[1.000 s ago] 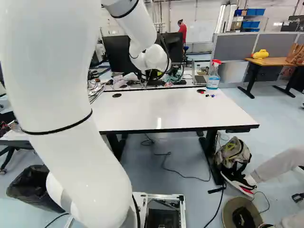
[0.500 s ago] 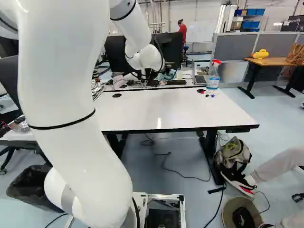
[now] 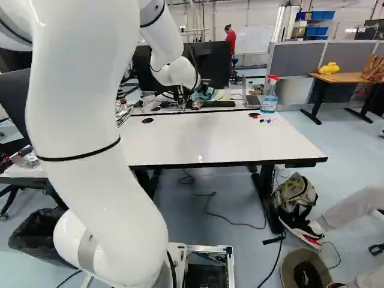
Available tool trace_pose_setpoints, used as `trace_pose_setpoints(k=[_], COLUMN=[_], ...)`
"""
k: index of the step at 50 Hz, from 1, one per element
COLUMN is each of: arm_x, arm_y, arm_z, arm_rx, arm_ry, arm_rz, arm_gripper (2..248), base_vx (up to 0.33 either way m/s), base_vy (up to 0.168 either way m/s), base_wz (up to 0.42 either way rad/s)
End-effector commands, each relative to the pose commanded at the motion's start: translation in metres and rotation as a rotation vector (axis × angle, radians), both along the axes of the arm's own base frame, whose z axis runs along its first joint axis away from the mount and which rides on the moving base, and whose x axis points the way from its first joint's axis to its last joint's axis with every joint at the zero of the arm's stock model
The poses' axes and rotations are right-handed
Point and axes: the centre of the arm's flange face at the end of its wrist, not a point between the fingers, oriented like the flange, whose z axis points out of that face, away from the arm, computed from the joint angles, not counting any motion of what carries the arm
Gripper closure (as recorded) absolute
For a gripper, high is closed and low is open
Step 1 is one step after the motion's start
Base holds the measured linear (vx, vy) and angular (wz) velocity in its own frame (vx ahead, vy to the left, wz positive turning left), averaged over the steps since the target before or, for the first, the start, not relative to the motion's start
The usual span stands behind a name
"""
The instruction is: Clean the table with the green towel
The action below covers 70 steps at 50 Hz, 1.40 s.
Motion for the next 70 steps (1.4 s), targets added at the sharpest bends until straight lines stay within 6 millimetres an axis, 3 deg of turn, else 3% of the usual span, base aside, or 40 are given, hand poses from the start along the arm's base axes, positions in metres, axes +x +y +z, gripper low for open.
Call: trace_pose_setpoints(k=[31,70], arm_x=[0.004,0.005], arm_y=[0.045,0.107], arm_z=[0.0,0.0], arm_rx=[0.173,0.174], arm_ry=[-0.022,-0.012], arm_rz=[-0.061,0.046], arm_gripper=[213,213], base_vx=[0.0,0.0], base_vy=[0.0,0.0], base_wz=[0.0,0.0])
